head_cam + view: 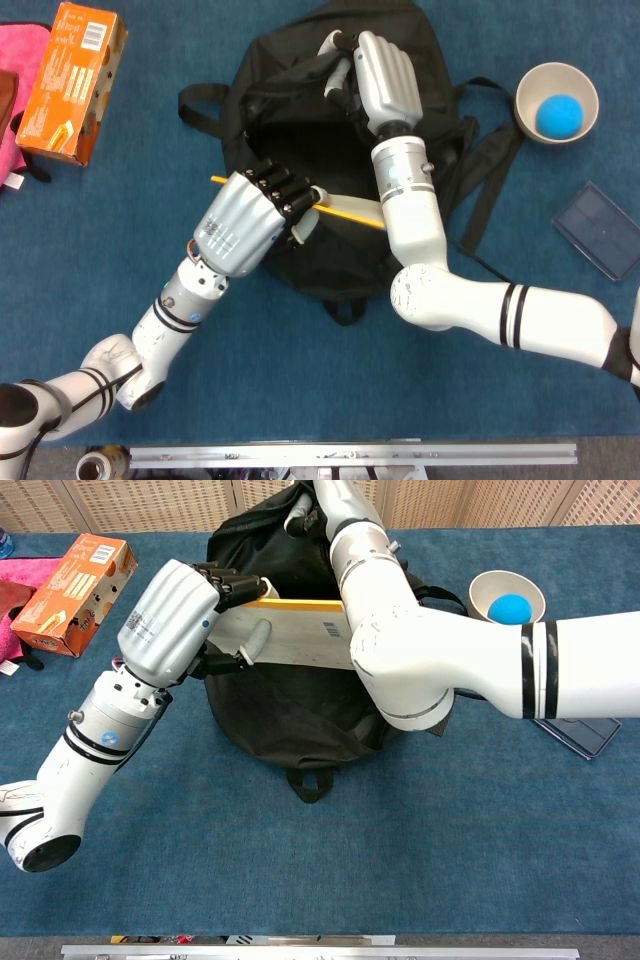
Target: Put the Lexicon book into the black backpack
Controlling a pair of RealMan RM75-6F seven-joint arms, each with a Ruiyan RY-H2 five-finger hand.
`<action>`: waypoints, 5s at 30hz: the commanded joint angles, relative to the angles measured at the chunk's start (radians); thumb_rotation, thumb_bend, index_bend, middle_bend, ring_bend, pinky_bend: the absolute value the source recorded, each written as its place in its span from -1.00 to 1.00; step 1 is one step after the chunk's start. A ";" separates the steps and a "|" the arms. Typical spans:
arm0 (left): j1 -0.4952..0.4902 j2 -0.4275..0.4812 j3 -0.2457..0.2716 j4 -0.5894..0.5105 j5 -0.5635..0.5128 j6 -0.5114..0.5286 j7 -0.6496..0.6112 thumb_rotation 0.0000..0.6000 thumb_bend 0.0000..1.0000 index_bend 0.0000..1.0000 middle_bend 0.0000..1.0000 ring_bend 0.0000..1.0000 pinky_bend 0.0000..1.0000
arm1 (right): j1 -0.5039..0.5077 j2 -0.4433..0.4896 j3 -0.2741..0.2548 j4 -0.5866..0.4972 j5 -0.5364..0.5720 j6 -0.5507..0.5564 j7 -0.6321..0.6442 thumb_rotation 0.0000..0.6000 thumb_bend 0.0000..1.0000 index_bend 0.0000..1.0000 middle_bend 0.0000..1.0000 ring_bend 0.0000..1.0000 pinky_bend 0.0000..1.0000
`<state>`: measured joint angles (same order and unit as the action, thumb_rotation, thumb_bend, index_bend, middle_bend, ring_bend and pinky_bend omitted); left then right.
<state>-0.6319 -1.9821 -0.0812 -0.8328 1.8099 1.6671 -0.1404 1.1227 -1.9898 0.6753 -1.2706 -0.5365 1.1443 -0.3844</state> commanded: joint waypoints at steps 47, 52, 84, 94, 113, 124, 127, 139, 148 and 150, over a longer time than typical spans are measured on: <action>-0.118 -0.207 -0.082 0.223 -0.143 -0.070 -0.019 1.00 -0.21 0.57 0.59 0.21 0.14 | 0.024 0.061 0.109 -0.087 0.199 -0.002 0.081 1.00 1.00 0.49 0.31 0.41 0.83; -0.132 -0.222 -0.100 0.230 -0.159 -0.061 -0.023 1.00 -0.21 0.57 0.59 0.21 0.14 | 0.028 0.064 0.113 -0.081 0.209 -0.008 0.092 1.00 1.00 0.49 0.31 0.41 0.83; -0.029 -0.116 0.051 0.050 -0.163 -0.191 0.335 1.00 -0.28 0.02 0.27 0.06 0.11 | 0.020 0.093 0.079 -0.086 0.235 -0.024 0.100 1.00 1.00 0.49 0.31 0.41 0.83; 0.017 0.055 0.054 -0.344 -0.225 -0.304 0.644 1.00 -0.34 -0.35 -0.21 -0.24 0.01 | 0.015 0.104 0.073 -0.111 0.241 -0.013 0.097 1.00 1.00 0.49 0.31 0.41 0.83; 0.020 -0.010 0.031 -0.156 -0.163 -0.255 0.547 1.00 -0.34 0.71 0.63 0.32 0.37 | 0.013 0.108 0.062 -0.128 0.239 0.002 0.097 1.00 1.00 0.49 0.31 0.41 0.83; -0.030 -0.107 -0.037 -0.014 -0.170 -0.245 0.474 1.00 -0.34 0.70 0.63 0.32 0.38 | 0.020 0.094 0.074 -0.132 0.254 -0.003 0.112 1.00 1.00 0.49 0.31 0.41 0.83; -0.042 -0.126 -0.066 0.004 -0.188 -0.244 0.473 1.00 -0.34 0.70 0.63 0.32 0.38 | 0.020 0.096 0.080 -0.132 0.253 0.001 0.116 1.00 1.00 0.49 0.31 0.41 0.83; -0.048 -0.134 -0.079 0.047 -0.186 -0.192 0.474 1.00 -0.34 0.70 0.63 0.32 0.38 | 0.007 0.115 0.126 -0.154 0.286 -0.006 0.156 1.00 1.00 0.49 0.31 0.41 0.83; -0.086 -0.212 -0.053 0.170 -0.154 -0.187 0.479 1.00 -0.34 0.70 0.63 0.32 0.38 | 0.012 0.119 0.137 -0.169 0.340 -0.017 0.159 1.00 1.00 0.49 0.31 0.41 0.83; -0.095 -0.231 -0.053 0.202 -0.154 -0.191 0.480 1.00 -0.34 0.70 0.63 0.32 0.38 | 0.014 0.121 0.136 -0.174 0.350 -0.018 0.155 1.00 1.00 0.49 0.31 0.41 0.83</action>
<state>-0.7134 -2.1912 -0.1391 -0.6598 1.6502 1.4794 0.3385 1.1353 -1.8698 0.8112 -1.4423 -0.1889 1.1273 -0.2275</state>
